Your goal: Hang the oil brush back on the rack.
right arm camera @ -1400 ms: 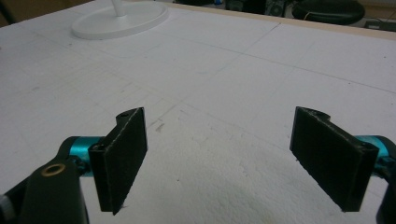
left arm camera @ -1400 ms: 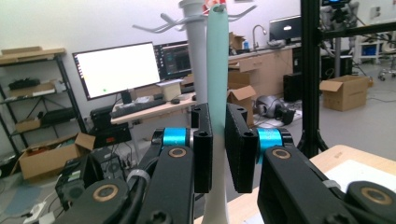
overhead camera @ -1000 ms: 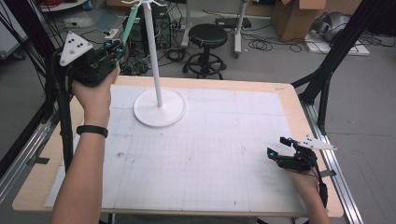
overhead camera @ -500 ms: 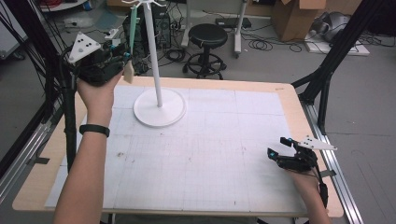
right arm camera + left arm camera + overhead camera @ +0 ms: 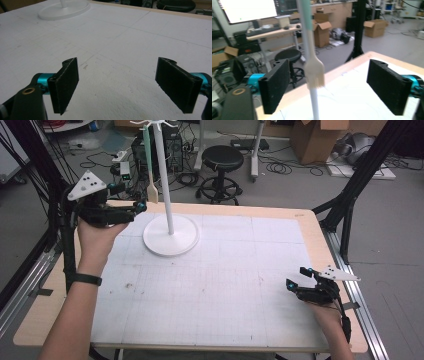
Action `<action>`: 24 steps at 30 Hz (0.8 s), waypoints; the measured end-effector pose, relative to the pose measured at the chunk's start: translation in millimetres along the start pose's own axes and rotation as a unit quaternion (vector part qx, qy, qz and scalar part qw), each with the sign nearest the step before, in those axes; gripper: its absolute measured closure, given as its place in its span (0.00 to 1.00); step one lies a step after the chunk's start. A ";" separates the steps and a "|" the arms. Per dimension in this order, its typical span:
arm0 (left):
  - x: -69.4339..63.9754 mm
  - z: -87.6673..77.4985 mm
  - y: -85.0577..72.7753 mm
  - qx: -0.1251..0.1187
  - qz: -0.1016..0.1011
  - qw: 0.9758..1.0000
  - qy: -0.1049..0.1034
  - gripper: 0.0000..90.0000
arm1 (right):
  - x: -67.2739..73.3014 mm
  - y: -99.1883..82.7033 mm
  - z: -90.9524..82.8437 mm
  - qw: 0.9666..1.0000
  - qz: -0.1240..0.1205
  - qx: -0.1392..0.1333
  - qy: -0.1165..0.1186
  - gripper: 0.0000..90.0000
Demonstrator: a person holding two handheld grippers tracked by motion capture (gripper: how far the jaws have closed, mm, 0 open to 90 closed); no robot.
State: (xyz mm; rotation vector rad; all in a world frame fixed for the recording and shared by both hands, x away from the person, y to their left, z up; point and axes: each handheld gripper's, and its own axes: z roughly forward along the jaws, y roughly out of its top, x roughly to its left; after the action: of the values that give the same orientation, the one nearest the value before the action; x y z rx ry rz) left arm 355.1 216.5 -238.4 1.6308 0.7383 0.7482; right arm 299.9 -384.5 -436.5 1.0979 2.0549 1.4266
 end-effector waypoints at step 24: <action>-27.0 -43.8 -124.9 0.025 0.013 0.998 -0.060 0.16 | 2.0 -1.2 -0.1 1.000 0.000 -0.001 0.002 0.20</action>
State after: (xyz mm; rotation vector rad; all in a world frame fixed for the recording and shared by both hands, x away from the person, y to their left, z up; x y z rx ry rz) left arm 294.6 241.1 -356.7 1.7174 0.6565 0.6489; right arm 298.2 -383.2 -437.4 1.0954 2.0563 1.4302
